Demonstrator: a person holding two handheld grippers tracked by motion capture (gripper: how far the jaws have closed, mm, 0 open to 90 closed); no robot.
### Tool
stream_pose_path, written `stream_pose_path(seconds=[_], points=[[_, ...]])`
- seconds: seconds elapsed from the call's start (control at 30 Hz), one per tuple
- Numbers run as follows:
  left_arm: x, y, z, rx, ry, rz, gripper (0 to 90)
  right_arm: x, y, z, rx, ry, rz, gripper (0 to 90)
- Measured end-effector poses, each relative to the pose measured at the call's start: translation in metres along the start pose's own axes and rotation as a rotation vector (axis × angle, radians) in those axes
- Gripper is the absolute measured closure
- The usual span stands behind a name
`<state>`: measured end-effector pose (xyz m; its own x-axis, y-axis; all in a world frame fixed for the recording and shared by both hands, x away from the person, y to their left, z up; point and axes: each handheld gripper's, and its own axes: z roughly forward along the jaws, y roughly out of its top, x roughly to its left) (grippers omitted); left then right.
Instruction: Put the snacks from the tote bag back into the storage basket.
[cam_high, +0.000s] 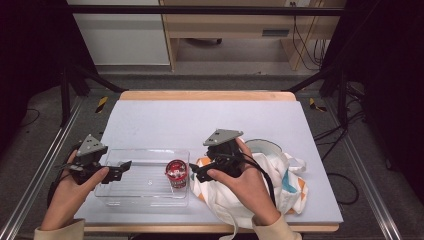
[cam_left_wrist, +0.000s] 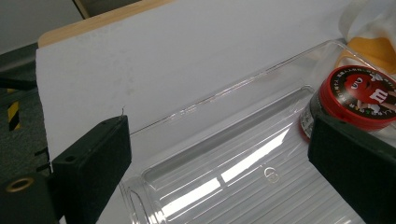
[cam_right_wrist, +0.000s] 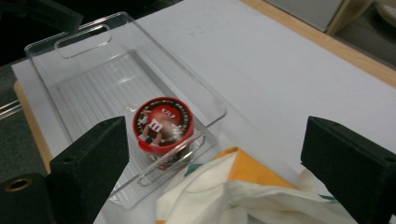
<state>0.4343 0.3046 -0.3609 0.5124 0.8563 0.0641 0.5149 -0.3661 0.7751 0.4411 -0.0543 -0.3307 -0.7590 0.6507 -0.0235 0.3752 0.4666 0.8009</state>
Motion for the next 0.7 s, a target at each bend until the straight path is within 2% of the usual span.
stream_pose_path(seconds=[0.3,0.7], points=[[-0.01,0.003,0.001,0.003,-0.02,0.034,5.8,-0.014,-0.005,-0.026,-0.044,-0.072,0.029,7.7],[-0.013,0.005,0.002,-0.004,-0.02,0.044,5.7,-0.03,-0.01,-0.049,-0.068,-0.125,0.057,7.3]])
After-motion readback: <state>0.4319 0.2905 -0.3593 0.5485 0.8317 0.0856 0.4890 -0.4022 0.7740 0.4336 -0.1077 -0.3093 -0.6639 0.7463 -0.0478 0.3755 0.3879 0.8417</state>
